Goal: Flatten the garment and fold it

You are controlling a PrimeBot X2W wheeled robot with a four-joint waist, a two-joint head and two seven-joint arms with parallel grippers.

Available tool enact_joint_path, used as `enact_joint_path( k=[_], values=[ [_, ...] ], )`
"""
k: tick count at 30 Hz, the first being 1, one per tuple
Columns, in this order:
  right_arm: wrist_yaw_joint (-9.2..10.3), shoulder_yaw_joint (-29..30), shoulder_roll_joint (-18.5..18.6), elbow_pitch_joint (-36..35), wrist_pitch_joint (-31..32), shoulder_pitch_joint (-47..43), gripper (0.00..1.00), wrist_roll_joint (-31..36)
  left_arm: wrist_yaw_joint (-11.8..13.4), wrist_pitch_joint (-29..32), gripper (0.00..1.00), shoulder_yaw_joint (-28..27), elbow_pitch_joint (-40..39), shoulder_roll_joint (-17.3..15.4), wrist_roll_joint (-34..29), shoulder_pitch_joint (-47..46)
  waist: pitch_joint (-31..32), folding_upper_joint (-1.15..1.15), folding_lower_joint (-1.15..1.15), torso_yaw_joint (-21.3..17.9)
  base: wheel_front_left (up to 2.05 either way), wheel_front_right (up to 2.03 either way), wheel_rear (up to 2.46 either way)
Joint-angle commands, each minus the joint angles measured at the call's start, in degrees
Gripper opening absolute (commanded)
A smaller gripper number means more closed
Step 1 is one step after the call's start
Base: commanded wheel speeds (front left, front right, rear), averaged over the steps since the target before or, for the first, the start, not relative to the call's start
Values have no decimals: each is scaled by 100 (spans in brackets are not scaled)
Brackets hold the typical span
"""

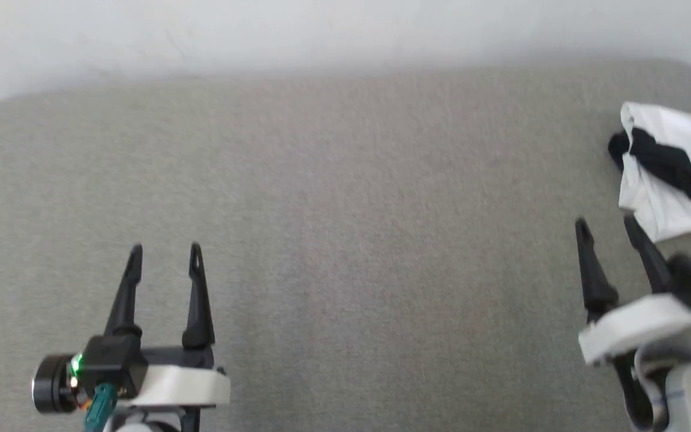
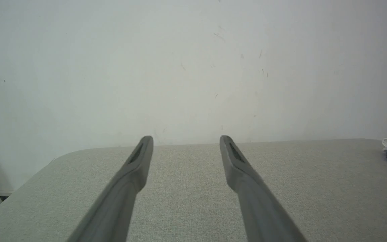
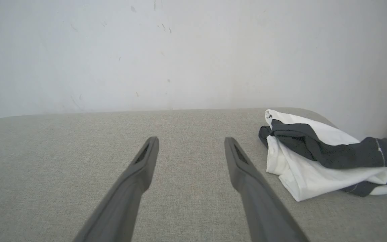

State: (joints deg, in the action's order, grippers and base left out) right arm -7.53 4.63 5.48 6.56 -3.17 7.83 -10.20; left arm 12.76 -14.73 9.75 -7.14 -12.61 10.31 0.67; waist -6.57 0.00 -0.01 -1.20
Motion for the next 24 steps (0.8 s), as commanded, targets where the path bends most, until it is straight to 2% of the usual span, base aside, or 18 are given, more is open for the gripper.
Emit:
enact_joint_path(
  k=[1,8,12,17,24],
  values=[
    [4,84,-69,-21,-164,-156,100,185,-75,-26,100,-62,-7,61,38,101,435,0,1,252,0,0,0],
    [4,466,-252,280,-817,-683,100,1000,-461,-27,100,-428,166,321,246,391,789,0,1,341,0,0,0],
    [4,635,-257,480,-1032,-816,100,790,-617,-27,100,-548,209,398,47,502,897,0,1,338,0,0,0],
    [4,573,-258,742,-1140,-894,100,585,-703,-27,100,-653,376,576,-124,742,997,0,1,273,0,0,0],
    [4,398,-259,838,-1177,-794,100,824,-824,-27,100,-729,510,731,-289,857,1015,0,1,199,0,0,0]
  ],
)
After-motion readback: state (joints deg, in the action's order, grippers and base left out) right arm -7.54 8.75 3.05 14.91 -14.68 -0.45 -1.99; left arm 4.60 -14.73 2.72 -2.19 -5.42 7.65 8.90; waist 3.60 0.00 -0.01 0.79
